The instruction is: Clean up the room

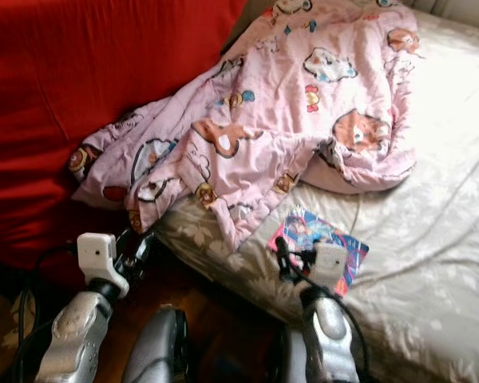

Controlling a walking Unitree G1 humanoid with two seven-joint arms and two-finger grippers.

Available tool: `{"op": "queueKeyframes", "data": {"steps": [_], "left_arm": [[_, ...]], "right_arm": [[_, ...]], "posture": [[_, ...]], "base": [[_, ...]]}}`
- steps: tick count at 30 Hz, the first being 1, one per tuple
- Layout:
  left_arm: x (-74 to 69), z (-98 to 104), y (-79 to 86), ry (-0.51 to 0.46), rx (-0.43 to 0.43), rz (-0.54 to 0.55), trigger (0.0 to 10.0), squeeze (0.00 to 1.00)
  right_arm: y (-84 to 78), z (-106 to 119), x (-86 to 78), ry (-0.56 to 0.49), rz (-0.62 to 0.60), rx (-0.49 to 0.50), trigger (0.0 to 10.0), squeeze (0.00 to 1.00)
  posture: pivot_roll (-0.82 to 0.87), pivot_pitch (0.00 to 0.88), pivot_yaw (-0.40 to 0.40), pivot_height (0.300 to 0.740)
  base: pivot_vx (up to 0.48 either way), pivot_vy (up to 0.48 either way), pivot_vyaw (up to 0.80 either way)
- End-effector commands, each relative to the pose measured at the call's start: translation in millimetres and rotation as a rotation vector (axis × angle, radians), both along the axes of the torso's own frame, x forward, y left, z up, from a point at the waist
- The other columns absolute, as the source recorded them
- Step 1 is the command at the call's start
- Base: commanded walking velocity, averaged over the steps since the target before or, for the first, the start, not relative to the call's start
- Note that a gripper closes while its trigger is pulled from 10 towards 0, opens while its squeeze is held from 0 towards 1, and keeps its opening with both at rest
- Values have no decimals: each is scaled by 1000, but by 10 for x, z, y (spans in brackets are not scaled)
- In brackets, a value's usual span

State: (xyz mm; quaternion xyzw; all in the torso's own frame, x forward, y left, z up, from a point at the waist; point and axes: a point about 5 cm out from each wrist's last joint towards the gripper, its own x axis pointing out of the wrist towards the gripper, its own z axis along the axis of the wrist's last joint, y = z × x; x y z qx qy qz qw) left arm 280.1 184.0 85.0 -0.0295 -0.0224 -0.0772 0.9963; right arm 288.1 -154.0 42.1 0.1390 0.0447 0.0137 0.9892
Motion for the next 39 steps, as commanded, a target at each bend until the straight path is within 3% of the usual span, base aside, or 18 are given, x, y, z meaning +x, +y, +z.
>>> {"op": "queueKeyframes", "data": {"steps": [1, 15, 18, 25, 26, 28, 33, 35, 39], "left_arm": [[-43, -72, -32, 32, -17, -14, 10000, 0], [-61, -80, -33, 32, -15, -10, 10000, 0], [-66, -83, -26, 33, -14, -10, 10000, 0], [-82, -90, -22, 37, -10, -15, 10000, 0], [-84, -89, -18, 37, -8, -14, 10000, 0], [-87, -82, -4, 36, -5, -12, 10000, 0], [-81, -78, 30, 37, 8, -9, 10000, 0], [-74, -74, 76, 41, 20, -2, 10000, 0], [-74, -69, 105, 44, 28, -1, 10000, 0]], "right_arm": [[-151, -57, -41, 25, -90, 13, 10000, 0], [-443, -151, -128, 71, -236, -6, 10000, 0], [-580, -204, -163, 102, -313, 6, 10000, 0], [-547, -383, -218, 183, -324, 108, 10000, 0], [-544, -418, -228, 200, -330, 142, 10000, 1000], [-557, -483, -254, 234, -369, 205, 10000, 1000], [-571, -544, -281, 261, -402, 247, 10000, 1000], [-588, -569, -286, 275, -400, 238, 10000, 0], [-597, -564, -269, 273, -400, 246, 10000, 0]], "posture": [[47, 256, 13, 612], [54, 246, 7, 612], [53, 245, 11, 612], [67, 248, 18, 612], [69, 249, 18, 612], [87, 262, 23, 612], [105, 279, 35, 612], [115, 288, 46, 612], [125, 301, 58, 612]], "base": [[285, 0, 0], [103, 0, 0], [0, 0, 0], [0, 0, 0], [0, 0, 0], [0, 0, 0], [0, 0, 0], [0, 0, 0], [0, 0, 0]]}}
